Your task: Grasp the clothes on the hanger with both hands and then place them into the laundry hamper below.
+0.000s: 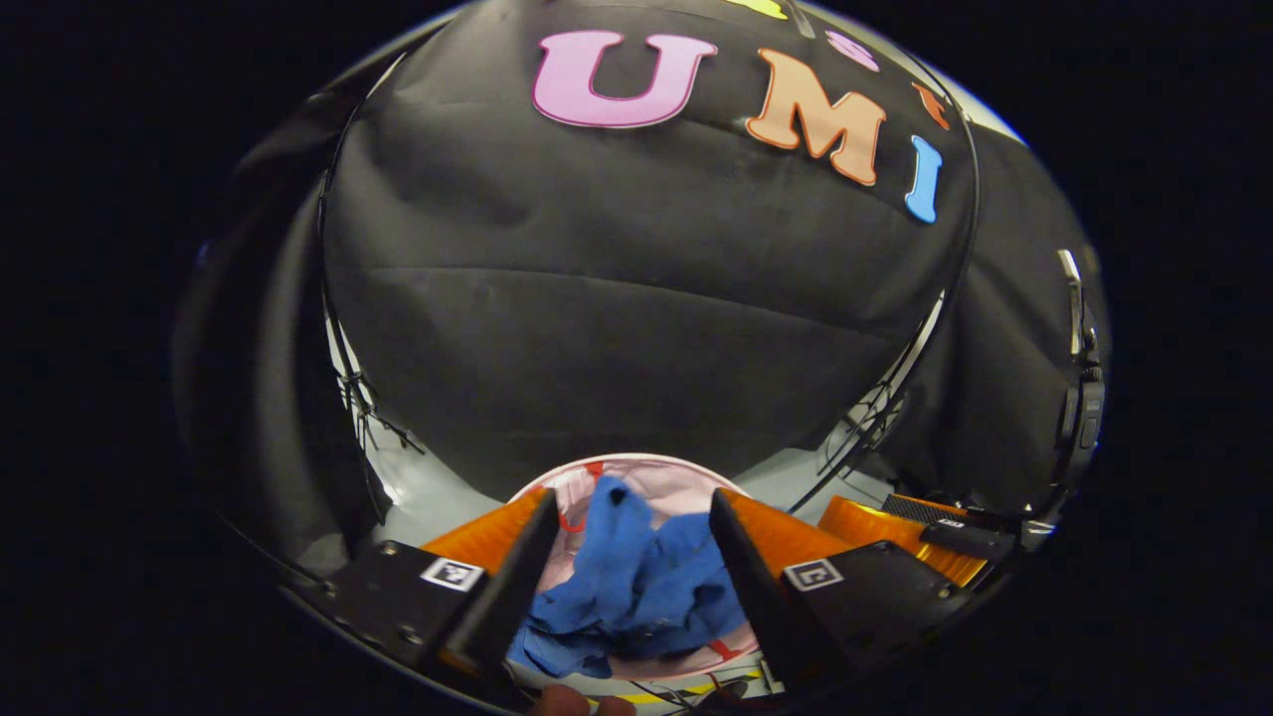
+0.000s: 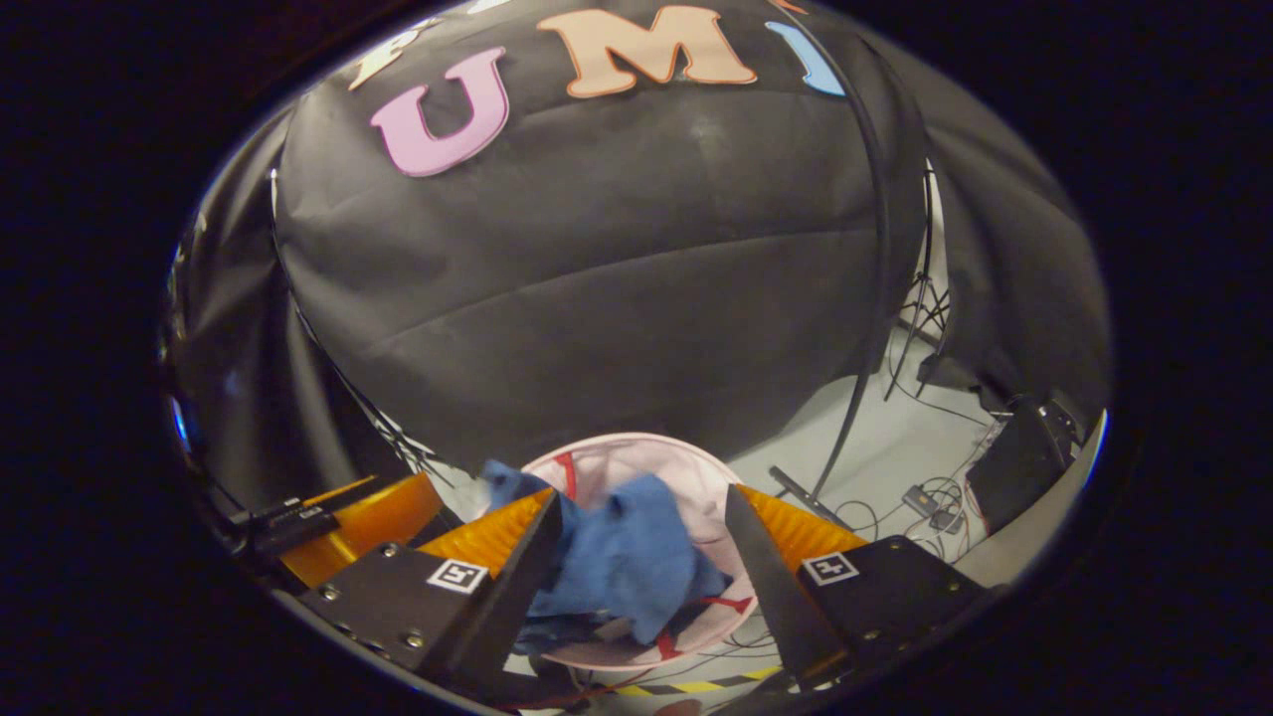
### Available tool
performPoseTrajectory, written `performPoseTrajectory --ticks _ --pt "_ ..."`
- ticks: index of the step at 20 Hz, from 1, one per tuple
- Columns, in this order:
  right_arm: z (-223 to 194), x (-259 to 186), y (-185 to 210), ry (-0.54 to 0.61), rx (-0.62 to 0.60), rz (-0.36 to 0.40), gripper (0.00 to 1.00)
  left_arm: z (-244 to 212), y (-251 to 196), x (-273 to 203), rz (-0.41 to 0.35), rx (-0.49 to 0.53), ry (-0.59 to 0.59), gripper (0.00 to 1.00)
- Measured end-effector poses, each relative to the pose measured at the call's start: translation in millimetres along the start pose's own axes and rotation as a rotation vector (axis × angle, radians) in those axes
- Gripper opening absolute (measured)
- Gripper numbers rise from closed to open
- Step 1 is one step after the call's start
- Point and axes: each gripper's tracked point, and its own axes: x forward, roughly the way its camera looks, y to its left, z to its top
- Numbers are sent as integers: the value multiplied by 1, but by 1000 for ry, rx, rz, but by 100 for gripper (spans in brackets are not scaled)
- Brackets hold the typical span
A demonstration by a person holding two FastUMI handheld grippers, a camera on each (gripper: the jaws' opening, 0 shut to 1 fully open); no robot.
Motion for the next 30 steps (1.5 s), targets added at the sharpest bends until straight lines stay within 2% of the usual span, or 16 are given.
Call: performPoseTrajectory --ticks 1,7,10,13,22,30 --pt "7 -7 2 -16 -2 -1 99 -2 2 -6 10 13 7 99" --pt "34 -50 16 -86 -14 10 99 15 -6 -41 -13 17 -11 95" --pt "44 -70 19 -111 -35 6 99 19 -1 -58 5 14 -11 98" --pt "54 -89 21 -152 -56 -1 99 29 -2 -72 -11 -15 -29 98" --pt "70 -110 33 -207 -159 -39 99 31 16 -99 38 27 -8 98" --pt "99 -141 65 -264 -215 11 99 74 22 -127 64 30 -79 97"
